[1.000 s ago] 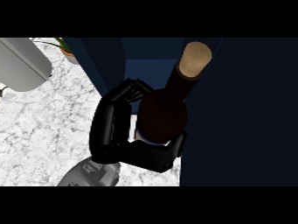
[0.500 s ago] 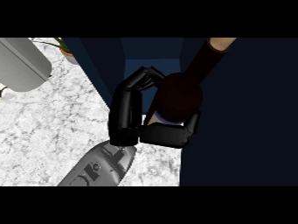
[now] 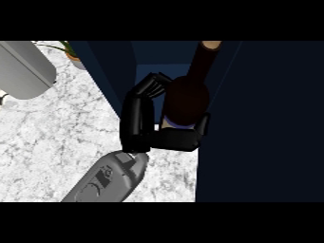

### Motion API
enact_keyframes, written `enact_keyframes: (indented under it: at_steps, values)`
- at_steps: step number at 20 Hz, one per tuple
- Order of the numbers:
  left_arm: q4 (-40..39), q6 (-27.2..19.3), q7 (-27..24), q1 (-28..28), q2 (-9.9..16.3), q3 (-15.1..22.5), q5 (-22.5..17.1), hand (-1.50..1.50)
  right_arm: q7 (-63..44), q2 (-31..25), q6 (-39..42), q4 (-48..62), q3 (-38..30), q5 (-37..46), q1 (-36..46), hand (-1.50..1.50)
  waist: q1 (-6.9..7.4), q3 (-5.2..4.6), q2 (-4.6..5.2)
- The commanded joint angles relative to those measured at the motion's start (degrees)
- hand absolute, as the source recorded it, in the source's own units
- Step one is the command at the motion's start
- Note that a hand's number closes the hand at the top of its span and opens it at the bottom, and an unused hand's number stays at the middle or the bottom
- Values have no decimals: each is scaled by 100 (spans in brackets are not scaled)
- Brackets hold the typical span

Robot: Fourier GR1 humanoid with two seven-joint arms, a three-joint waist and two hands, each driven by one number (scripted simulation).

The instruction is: Pick up the wine, place it into the cabinet and close the cabinet

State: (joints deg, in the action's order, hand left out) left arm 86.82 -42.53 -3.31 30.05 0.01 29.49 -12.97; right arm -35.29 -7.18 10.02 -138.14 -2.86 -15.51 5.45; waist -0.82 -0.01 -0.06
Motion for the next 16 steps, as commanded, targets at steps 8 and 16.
enact_keyframes:
  at_steps: [8, 16]
  values:
    - [-1199, 324, -1063, -104, 0, -105, -246, 150, -53, 77, -34, -659, -45, -233, -305, -150, 8, 2, 5]
    - [-1990, 165, -1795, 70, 0, -150, -398, 150, 83, 69, 129, -721, 20, -415, -474, -150, -24, 0, 11]
